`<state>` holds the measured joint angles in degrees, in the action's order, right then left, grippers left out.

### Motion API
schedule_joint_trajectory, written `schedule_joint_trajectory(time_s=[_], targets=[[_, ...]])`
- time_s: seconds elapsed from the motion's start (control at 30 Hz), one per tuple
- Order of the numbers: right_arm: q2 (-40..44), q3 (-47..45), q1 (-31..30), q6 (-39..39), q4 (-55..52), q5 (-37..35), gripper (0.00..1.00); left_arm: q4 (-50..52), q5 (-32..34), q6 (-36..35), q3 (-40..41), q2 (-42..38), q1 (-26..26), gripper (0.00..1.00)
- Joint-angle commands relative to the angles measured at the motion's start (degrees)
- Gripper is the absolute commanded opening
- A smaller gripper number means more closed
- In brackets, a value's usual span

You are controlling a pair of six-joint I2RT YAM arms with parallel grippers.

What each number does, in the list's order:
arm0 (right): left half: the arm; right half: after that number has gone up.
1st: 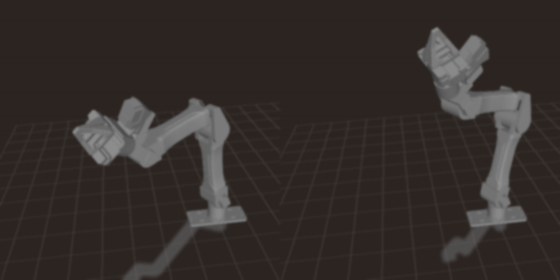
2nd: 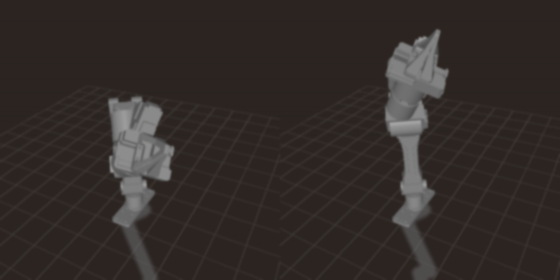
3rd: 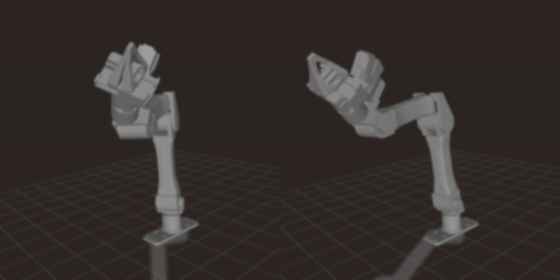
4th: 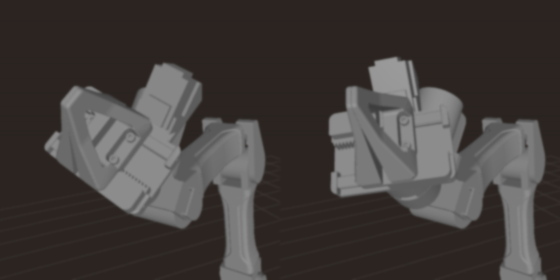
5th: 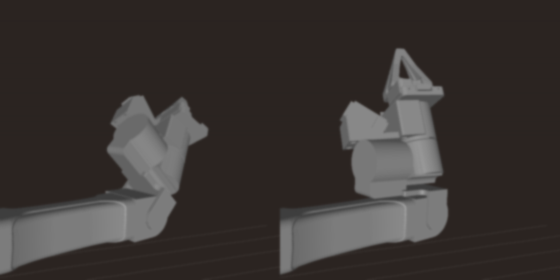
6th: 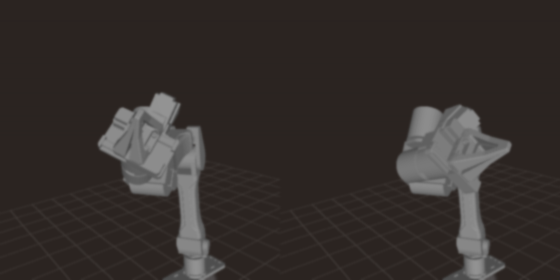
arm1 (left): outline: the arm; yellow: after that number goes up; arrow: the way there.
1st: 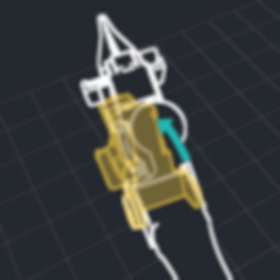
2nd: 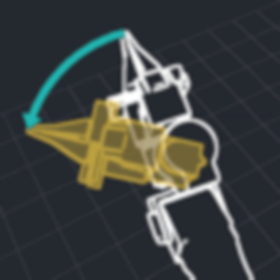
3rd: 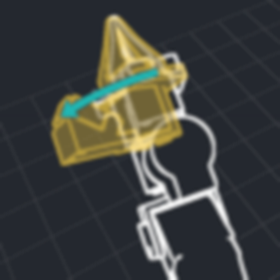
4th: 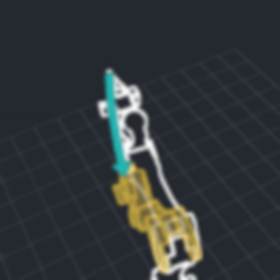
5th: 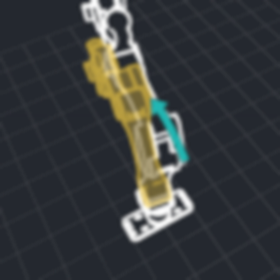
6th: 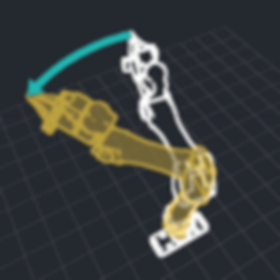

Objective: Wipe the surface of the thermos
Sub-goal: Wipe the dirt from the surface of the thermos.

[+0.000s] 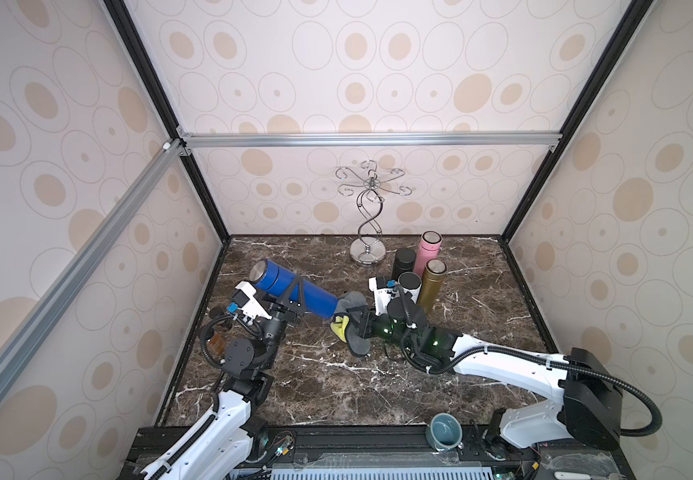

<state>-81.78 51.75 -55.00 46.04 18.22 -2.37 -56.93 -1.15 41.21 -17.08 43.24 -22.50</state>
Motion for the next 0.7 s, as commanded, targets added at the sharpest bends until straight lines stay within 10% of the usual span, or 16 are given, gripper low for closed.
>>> schedule_joint_trajectory(time_s=[0.0, 0.67], targets=[[-2.4, -0.3, 1.7, 6.4, 10.5, 3.6, 0.00, -8.4, 1.0, 5.7, 0.6, -1.0, 0.1, 0.00], [-9.2, 4.3, -2.7, 13.2, 25.3, 18.9, 0.00, -8.7, 5.1, -0.6, 2.3, -0.8, 0.1, 0.00]])
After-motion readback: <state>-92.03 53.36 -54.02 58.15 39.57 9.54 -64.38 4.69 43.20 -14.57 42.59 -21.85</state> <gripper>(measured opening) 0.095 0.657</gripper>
